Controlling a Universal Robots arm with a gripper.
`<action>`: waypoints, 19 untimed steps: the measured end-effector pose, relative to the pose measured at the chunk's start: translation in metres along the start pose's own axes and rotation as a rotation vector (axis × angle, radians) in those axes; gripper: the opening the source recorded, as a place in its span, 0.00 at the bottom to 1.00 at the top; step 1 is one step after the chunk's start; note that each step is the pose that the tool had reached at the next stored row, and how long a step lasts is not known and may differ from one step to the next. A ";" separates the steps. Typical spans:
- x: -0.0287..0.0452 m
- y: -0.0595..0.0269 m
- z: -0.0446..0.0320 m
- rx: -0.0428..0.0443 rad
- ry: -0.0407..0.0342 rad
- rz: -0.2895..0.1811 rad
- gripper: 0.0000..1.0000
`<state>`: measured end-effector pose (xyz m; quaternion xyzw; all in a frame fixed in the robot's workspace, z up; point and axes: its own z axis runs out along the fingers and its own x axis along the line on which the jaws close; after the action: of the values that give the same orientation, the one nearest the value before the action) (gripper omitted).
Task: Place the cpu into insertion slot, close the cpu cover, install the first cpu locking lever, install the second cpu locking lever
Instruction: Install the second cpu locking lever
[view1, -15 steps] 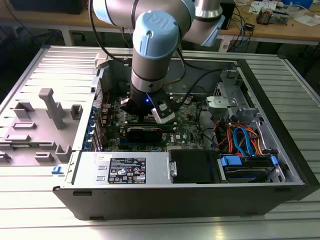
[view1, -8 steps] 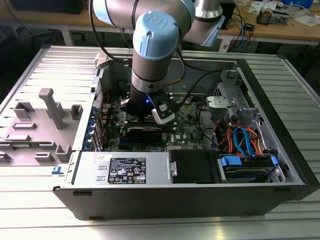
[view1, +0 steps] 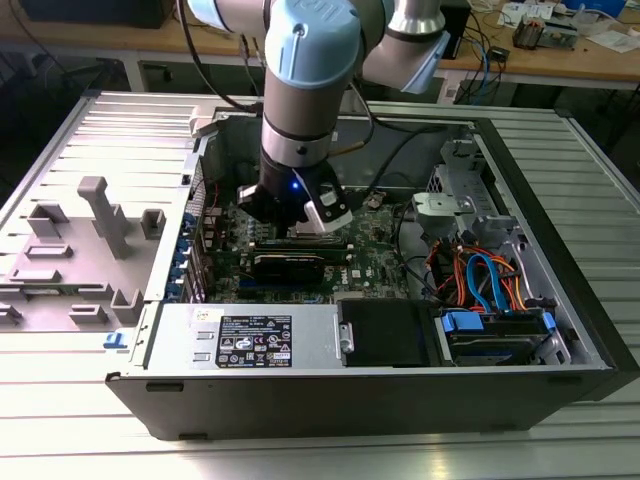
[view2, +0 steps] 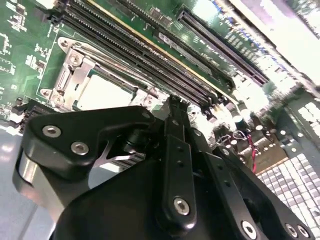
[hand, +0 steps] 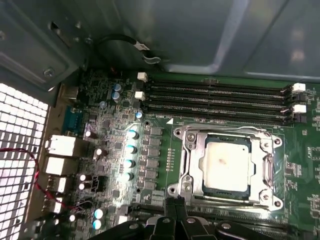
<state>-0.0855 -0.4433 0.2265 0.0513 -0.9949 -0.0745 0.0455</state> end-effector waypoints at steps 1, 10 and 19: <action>0.0000 0.0007 -0.0010 0.0184 0.0018 0.002 0.11; -0.0008 0.0111 -0.0038 0.0590 -0.0196 0.003 0.11; -0.0009 0.0118 -0.0038 0.0600 -0.0290 0.002 0.11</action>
<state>-0.0854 -0.4321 0.2319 0.0508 -0.9972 -0.0453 0.0295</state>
